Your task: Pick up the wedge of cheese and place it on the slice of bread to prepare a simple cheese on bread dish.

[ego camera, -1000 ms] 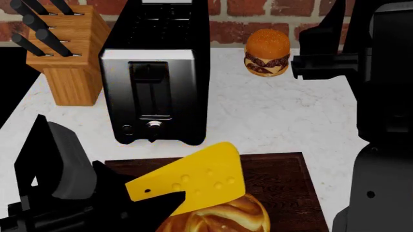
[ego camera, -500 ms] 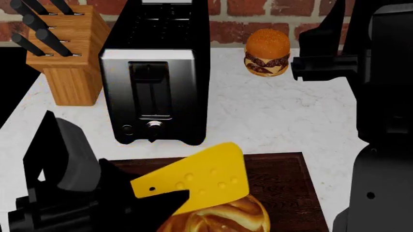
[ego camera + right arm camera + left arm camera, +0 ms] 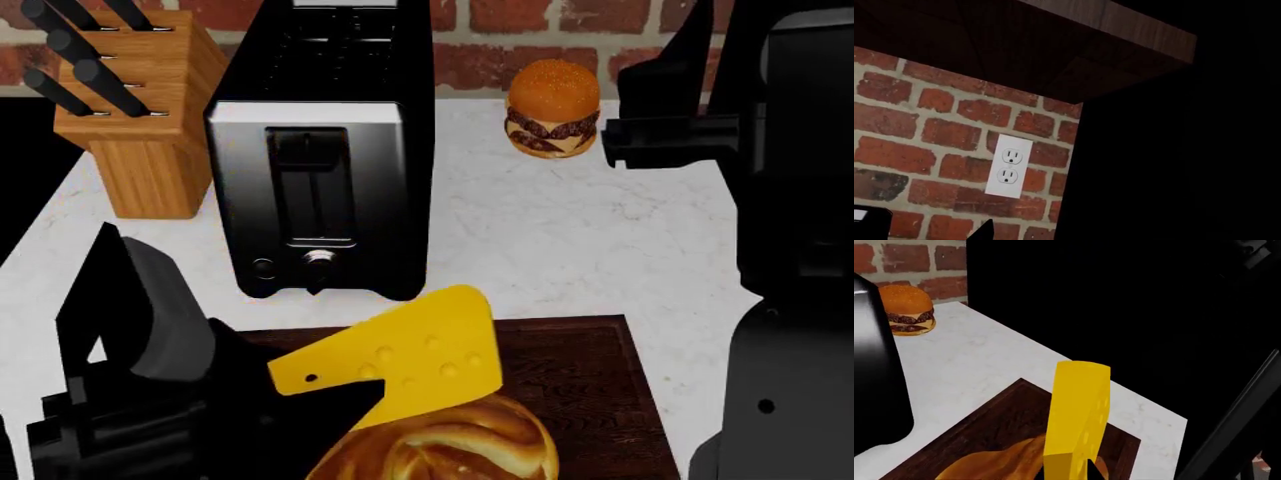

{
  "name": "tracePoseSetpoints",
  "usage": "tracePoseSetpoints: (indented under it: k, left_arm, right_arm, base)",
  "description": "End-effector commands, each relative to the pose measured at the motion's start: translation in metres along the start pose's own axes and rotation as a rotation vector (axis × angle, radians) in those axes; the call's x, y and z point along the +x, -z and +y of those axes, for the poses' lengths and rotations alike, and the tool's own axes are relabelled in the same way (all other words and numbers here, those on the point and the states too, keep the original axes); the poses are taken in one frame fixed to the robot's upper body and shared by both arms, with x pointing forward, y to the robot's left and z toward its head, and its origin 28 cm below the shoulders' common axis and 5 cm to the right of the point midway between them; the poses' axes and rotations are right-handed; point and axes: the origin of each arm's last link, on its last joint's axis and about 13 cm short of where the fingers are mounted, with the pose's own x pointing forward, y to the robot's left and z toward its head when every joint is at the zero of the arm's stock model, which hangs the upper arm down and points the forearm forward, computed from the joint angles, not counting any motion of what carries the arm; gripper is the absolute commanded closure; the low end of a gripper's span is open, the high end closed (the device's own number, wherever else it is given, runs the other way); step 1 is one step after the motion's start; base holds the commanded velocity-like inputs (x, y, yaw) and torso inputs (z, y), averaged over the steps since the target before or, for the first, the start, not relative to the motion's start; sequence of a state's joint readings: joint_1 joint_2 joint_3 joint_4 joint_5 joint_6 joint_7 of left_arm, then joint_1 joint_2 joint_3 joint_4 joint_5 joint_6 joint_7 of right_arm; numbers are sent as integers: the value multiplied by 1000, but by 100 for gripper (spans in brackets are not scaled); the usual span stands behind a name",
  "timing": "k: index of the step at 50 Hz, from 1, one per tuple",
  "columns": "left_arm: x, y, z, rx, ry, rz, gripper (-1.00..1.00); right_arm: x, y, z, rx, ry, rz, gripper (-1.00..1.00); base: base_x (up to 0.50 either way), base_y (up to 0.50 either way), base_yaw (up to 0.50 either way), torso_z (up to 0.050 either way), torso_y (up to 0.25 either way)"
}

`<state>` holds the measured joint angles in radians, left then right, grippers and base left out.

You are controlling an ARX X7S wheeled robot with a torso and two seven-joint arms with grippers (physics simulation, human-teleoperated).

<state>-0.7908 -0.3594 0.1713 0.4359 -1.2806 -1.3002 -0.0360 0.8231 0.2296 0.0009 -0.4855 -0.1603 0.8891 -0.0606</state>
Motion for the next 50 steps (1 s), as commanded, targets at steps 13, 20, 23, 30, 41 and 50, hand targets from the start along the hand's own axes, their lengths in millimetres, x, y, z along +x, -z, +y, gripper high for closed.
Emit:
tracePoseSetpoints:
  k: [13,20,23,30,41,50]
  left_arm:
    - [0,15,12,-24,-46,15,100]
    - [0,18,8,-31,-31,20,100]
    - [-1,18,6,-32,-24,22,100]
    - [0,21,11,-40,-35,22,100]
    - [3,24,14,-48,-35,28,100]
    - [5,26,12,-40,-16,45,100]
  right_arm:
    - [0,1,0,0,1,3,-100]
    - [0,1,0,1,1,4,-100]
    - [0,1,-1,1,1,4,-100]
    - [0,0,-1,0,1,4,-100]
    - [0,0,-1,1,2,4,-100]
    - [0,0,0,2,-1,4,-100]
  base:
    - [0,0,0,0,1]
    - [0,0,0,0,0]
    - [0,0,0,0,0]
    - [0,0,0,0,0]
    - [0,0,0,0,0]
    - [0,0,0,0,0]
